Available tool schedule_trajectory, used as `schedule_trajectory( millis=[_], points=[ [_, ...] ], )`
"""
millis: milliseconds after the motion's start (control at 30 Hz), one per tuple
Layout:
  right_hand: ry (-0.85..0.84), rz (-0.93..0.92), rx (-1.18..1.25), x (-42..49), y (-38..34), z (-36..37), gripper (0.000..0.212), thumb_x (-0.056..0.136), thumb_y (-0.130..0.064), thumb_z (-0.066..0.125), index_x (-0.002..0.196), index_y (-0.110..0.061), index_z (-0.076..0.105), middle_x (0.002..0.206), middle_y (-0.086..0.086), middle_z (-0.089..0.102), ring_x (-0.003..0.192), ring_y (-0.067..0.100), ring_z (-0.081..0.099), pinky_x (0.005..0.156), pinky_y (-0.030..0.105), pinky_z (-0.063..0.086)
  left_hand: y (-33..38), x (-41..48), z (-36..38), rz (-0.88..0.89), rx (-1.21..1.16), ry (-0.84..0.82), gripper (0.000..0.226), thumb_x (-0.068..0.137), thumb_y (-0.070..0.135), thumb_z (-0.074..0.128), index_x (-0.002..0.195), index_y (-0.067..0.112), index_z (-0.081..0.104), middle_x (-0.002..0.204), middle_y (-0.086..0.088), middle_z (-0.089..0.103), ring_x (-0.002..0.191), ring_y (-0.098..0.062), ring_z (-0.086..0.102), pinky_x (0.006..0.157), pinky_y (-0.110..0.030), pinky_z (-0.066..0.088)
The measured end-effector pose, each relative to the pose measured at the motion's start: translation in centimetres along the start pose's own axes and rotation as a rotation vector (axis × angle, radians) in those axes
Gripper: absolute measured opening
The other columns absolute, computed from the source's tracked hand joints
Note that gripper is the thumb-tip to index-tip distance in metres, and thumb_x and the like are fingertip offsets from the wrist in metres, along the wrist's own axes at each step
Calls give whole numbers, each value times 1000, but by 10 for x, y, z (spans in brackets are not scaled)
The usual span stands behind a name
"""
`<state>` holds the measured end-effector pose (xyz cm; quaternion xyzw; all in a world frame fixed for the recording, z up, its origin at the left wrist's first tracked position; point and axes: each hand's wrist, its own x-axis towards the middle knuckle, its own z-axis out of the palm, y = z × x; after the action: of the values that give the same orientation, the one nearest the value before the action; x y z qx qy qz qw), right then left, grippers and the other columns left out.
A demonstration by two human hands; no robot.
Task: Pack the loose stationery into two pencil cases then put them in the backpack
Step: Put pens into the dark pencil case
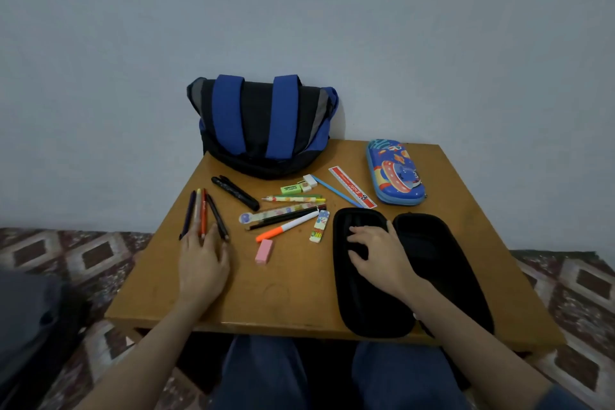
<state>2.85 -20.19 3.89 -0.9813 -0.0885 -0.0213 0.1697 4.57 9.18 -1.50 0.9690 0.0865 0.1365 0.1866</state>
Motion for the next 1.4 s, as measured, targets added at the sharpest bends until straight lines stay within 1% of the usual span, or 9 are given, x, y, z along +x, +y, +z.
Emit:
schedule_trajectory(
  millis=[133,233,333,633,867,1000,1167,1300,1400],
  points=[
    [119,-37,55,16,-18,3,26,92,-27,54,114,-21,65,125,-4,59,119,13,48,114,35,21,3,-2,2,12,21,33,48,93,28,50,137,9,45,149,-16,31,135,-33,31,111,-50,29],
    [134,-97,88,31,-35,8,23,91,-23,55,111,-19,67,118,-2,62,113,14,50,103,27,31,1,-1,3,-40,11,38,50,95,28,46,141,10,39,151,-16,27,138,-33,25,116,-47,19],
    [90,-120,92,43,-49,12,24,91,-20,55,113,-18,65,122,-2,59,117,14,47,101,26,33,-2,2,6,-78,-14,48,52,97,29,41,144,8,32,155,-15,19,143,-31,17,118,-44,9],
    [11,-163,12,81,-72,22,29,92,-14,52,118,-17,64,122,1,61,116,19,48,93,28,41,1,2,5,-87,-55,30,57,98,33,37,148,11,19,158,-11,7,145,-26,6,118,-38,3],
    [-21,-190,5,100,-97,33,29,92,-17,53,119,-19,63,122,1,61,117,19,48,92,32,46,2,4,5,-253,-142,-2,69,98,38,35,149,6,1,157,-15,-1,146,-26,-1,118,-35,0],
    [-23,-216,28,109,-110,40,28,92,-15,52,117,-18,64,121,1,60,116,19,49,90,30,45,2,6,7,-246,-94,-28,70,97,47,30,150,9,4,158,-11,7,145,-24,5,119,-35,2],
    [-27,-278,55,123,-130,52,26,92,-17,50,114,-17,66,117,1,63,110,19,51,88,28,41,0,5,7,-203,-66,-21,64,98,46,27,151,15,8,157,-9,14,144,-24,12,119,-36,5],
    [-20,-319,82,134,-148,57,26,92,-15,52,112,-19,66,119,0,62,113,17,51,92,30,42,-1,2,7,-144,-24,-69,59,99,46,22,150,17,17,158,-5,7,146,-21,4,118,-33,0],
    [-13,-325,90,140,-154,59,25,92,-15,52,111,-19,67,119,-1,63,113,17,51,92,32,45,-3,1,7,-95,5,-101,59,99,48,18,150,18,12,159,-3,1,146,-19,-2,116,-30,-6]
  ],
)
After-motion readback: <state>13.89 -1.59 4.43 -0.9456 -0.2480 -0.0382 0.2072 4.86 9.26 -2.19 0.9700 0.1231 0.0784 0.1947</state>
